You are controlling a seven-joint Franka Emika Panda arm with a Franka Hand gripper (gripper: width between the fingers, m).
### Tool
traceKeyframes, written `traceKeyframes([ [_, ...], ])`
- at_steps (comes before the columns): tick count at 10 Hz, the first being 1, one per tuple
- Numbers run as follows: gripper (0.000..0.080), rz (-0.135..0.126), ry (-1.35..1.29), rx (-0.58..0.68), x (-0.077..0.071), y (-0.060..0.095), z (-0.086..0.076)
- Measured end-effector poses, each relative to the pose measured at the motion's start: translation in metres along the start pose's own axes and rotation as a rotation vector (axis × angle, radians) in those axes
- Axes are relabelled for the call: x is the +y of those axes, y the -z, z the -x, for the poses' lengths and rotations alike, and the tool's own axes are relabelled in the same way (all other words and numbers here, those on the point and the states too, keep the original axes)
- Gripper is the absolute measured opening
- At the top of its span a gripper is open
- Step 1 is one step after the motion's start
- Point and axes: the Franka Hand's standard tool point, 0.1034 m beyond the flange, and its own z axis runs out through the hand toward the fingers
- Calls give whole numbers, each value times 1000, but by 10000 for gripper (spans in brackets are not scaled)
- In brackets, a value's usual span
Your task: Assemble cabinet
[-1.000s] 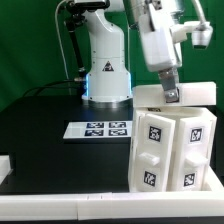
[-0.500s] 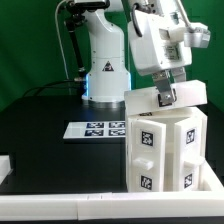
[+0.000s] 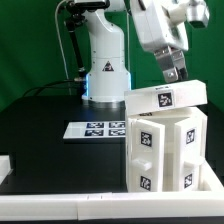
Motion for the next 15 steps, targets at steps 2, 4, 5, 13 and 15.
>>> traceKeyframes([
  [2, 797, 4, 23, 1, 1, -2, 0],
  [4, 797, 25, 209, -2, 2, -1, 0],
  [5, 797, 39, 347, -12, 1, 0, 2],
  [13, 797, 56, 1080, -33, -3, 3, 1],
  [15, 797, 75, 1471, 16, -4, 2, 1],
])
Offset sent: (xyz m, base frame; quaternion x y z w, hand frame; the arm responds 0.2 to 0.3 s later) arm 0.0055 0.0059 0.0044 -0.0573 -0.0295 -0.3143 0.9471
